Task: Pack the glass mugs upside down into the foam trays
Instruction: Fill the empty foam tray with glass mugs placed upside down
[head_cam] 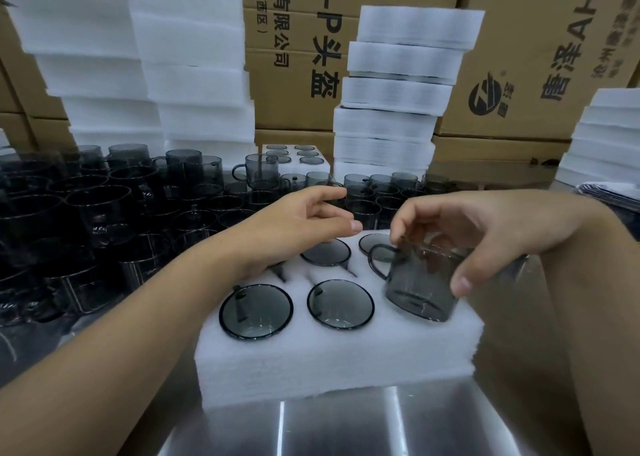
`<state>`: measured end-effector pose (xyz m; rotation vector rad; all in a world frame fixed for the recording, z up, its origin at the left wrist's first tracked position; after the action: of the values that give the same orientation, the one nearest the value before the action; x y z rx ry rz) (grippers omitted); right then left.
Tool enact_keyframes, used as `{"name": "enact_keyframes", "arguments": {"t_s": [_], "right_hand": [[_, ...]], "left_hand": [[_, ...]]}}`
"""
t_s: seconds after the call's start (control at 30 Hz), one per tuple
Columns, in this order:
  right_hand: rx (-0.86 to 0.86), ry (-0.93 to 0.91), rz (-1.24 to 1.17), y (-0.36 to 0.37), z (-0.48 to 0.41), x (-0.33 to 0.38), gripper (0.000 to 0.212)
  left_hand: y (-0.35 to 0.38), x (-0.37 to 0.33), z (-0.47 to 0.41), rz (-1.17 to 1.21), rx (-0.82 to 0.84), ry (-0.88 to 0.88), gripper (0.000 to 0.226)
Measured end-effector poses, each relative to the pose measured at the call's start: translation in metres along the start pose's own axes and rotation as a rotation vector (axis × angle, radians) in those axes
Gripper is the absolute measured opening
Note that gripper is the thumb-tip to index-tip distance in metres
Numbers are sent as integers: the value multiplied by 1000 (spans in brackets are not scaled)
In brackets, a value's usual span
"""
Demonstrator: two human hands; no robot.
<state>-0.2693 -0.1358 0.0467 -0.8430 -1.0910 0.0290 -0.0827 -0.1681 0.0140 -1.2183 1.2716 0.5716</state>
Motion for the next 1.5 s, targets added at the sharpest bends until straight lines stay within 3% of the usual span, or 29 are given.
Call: {"name": "enact_keyframes", "arguments": {"t_s": [0.23,0.6,0.67,0.77,0.83,0.93,1.1,1.33,1.5], "right_hand": [[-61,100,153,5,-2,5,58],[27,141,374,13,-9,7,57],[-111,110,379,8,-15,12,56],[-493,-5,234,0,-27,22,50],[-585,-19,249,8,-37,27,54],[-504,55,472,27,-53,23,64],[-365,260,526,35,-61,8,101],[-329,314,795,40,-71,-4,81],[-366,280,847,45,-69,-8,87]], "left_hand": [[0,0,0,-11,3,13,55],[1,-1,0,1,-3,28,44],[1,-2,1,5,-1,31,42],[1,-3,1,21,-23,34,35],[0,-3,1,49,-79,31,22],[-5,-5,1,78,-191,56,7],[-19,-5,2,52,-386,85,20],[-18,-7,2,30,-385,106,22],[-15,-5,1,-14,-366,114,20]]}}
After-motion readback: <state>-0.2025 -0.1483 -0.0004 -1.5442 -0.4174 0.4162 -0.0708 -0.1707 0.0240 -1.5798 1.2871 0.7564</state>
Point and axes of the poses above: each hand's wrist, its own z-axis away from the middle knuckle, its own y-axis out of the palm, x = y × z, the point moved 5 cm from there along -z, towards the middle knuckle, and after that the axes turned 4 degrees about z, right-handed, at the moved point
